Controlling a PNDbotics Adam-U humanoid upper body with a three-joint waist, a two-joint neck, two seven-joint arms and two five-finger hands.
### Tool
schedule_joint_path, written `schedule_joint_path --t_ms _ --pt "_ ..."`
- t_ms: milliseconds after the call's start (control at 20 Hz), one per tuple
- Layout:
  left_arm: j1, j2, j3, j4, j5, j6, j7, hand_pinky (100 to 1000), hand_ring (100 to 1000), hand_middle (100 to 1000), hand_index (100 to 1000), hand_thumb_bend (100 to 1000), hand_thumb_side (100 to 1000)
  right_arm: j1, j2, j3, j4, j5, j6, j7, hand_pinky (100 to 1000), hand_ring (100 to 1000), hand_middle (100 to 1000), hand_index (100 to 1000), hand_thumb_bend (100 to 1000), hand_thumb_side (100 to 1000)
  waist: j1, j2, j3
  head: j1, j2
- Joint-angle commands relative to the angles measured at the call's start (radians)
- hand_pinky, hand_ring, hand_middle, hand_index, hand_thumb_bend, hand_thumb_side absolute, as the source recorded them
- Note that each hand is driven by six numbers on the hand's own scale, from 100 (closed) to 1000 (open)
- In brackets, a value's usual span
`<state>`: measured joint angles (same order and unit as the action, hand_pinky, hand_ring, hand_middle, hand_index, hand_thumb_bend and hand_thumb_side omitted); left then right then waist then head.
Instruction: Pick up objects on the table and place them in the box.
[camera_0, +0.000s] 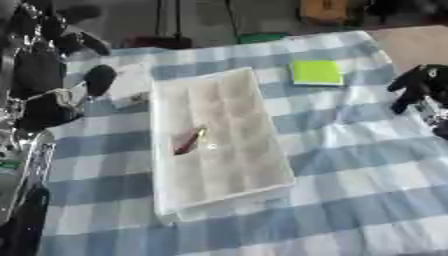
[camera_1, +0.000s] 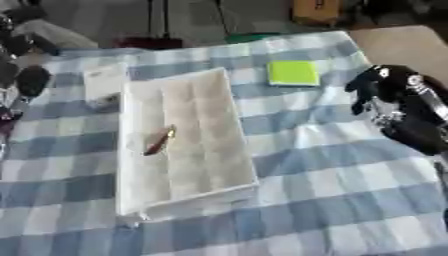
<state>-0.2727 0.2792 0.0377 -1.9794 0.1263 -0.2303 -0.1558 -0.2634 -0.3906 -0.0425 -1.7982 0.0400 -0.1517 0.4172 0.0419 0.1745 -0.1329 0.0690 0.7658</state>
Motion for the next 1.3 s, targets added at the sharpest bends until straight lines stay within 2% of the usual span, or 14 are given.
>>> schedule_joint_path --t_ms 50,800,1000,1150,1250,1300 --pt "-0.012 0.006 0.007 -0.021 -0.001 -0.002 -0.001 530 789 980 912 668 253 -0.008 -0.01 -0.008 -0.011 0.006 0.001 0.0 537 455 602 665 100 528 -0.003 -0.01 0.001 -0.001 0.004" --pt "-0.012 0.019 0.009 -0.021 -0.005 -0.006 -0.004 528 793 979 913 669 254 -0.009 -0.011 -0.009 -0.011 0.006 0.001 0.001 538 454 602 665 100 529 0.0 -0.009 -0.001 -0.002 0.004" --pt "-0.01 0.106 0.016 -0.021 -0.051 -0.001 -0.002 531 804 977 922 686 269 -0.009 -0.015 -0.01 -0.011 0.007 0.0 0.0 538 454 602 665 100 527 0.002 -0.01 -0.003 -0.003 0.004" --pt "-0.024 0.238 0.04 0.0 -0.175 0.025 0.018 556 824 969 933 731 291 -0.007 -0.016 -0.01 -0.01 0.007 0.0 0.001 538 454 602 665 100 528 0.005 -0.011 -0.01 -0.004 0.004" --pt "-0.035 0.276 0.041 0.027 -0.238 0.026 0.032 558 826 969 934 732 295 -0.007 -0.015 -0.009 -0.01 0.007 0.0 0.002 538 454 602 665 100 528 0.005 -0.011 -0.013 -0.004 0.004" --pt "-0.041 0.299 0.039 0.044 -0.263 0.026 0.033 581 833 957 936 747 341 -0.007 -0.016 -0.009 -0.01 0.007 0.0 0.002 538 454 602 665 100 528 0.006 -0.012 -0.015 -0.004 0.004"
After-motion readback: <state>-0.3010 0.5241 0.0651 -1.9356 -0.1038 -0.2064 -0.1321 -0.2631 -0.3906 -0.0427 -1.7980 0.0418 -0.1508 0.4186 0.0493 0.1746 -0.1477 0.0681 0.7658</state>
